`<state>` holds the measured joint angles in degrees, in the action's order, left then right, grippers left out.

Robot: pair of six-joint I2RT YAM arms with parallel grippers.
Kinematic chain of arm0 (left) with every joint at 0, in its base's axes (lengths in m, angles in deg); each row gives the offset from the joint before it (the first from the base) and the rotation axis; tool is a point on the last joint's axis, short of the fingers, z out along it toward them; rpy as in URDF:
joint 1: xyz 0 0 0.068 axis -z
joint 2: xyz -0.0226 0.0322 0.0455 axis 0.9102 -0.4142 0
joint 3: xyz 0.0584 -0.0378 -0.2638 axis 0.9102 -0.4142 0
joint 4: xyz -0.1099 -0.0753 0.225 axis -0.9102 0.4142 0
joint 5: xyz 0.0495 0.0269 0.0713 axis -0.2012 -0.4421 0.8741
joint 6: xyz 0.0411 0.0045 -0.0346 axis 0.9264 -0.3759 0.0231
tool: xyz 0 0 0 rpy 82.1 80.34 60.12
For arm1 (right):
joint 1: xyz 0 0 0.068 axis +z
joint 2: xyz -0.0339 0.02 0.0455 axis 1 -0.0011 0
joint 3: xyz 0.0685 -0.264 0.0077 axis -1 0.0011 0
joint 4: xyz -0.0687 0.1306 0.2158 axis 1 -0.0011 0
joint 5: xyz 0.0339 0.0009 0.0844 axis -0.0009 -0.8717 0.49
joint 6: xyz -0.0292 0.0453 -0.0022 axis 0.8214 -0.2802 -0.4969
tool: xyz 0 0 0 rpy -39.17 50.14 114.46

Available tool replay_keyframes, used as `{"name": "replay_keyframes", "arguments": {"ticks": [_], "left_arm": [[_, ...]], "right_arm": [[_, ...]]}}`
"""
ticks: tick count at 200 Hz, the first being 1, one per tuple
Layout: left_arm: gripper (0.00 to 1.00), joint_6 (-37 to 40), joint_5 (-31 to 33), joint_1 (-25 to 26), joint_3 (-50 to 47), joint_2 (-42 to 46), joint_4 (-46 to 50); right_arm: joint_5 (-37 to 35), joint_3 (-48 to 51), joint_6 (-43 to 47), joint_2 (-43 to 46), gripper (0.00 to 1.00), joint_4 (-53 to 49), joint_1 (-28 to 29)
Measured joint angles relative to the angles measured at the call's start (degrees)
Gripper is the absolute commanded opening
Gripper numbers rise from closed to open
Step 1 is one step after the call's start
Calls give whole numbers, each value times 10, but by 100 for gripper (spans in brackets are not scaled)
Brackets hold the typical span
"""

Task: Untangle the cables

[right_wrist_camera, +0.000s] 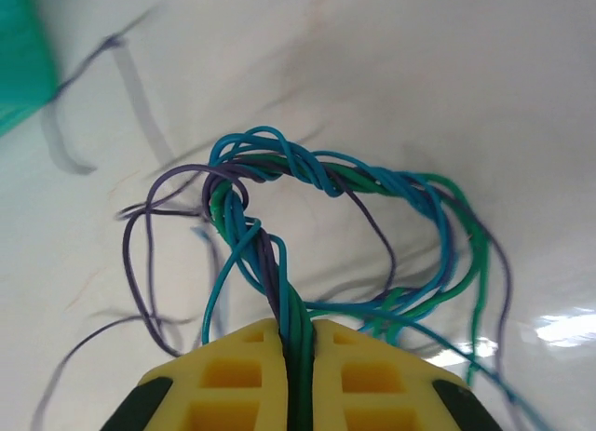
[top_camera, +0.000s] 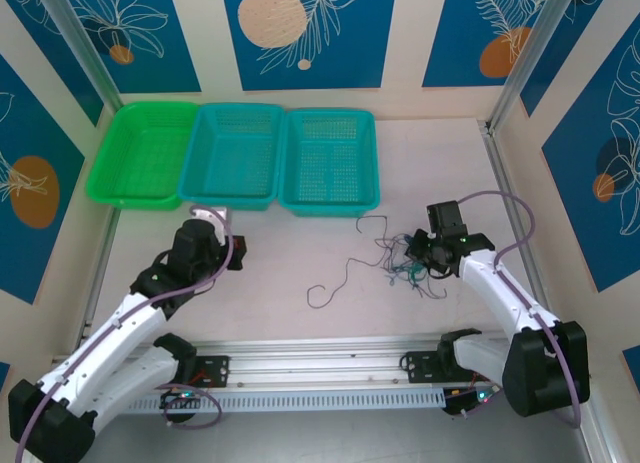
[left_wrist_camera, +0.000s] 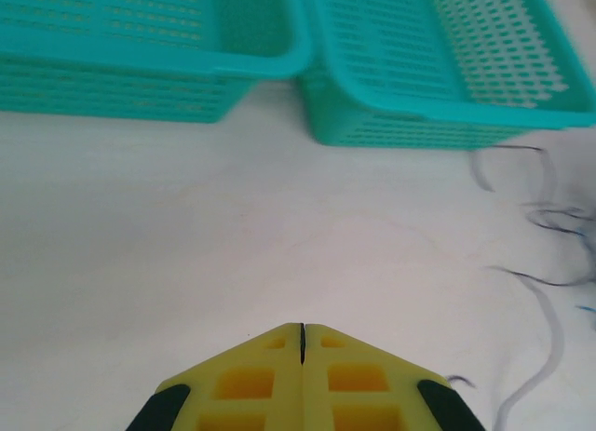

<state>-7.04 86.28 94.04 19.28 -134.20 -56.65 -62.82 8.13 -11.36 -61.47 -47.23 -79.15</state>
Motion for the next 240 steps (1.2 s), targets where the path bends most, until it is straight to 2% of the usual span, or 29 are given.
{"name": "replay_keyframes", "arguments": {"ticks": [20,44,60,73,100,119,168,184,209,240], "left_arm": [[27,0,-90,17,-24,-34,-88],[38,38,-130,89,-22,-93,-149],[39,65,-147,134,-8,-135,-180],[39,76,-162,150,5,-171,-208],[40,74,-200,155,31,-252,-270],[40,56,-218,157,38,-301,-316],[39,7,-204,158,38,-368,-365],[31,-7,-197,158,38,-382,-384],[0,-26,-170,158,42,-398,-393],[0,-40,-124,158,41,-396,-390]], "right_arm": [[76,0,23,0,0,28,21],[129,-9,38,0,0,42,58],[153,-28,48,1,0,44,88],[165,-49,57,2,0,48,117],[169,-84,65,7,0,59,165],[170,-90,65,8,0,68,177],[182,-90,62,5,0,78,194],[186,-91,59,-1,0,84,205],[183,-94,58,-10,0,85,217],[118,-99,47,-10,0,64,212]]}}
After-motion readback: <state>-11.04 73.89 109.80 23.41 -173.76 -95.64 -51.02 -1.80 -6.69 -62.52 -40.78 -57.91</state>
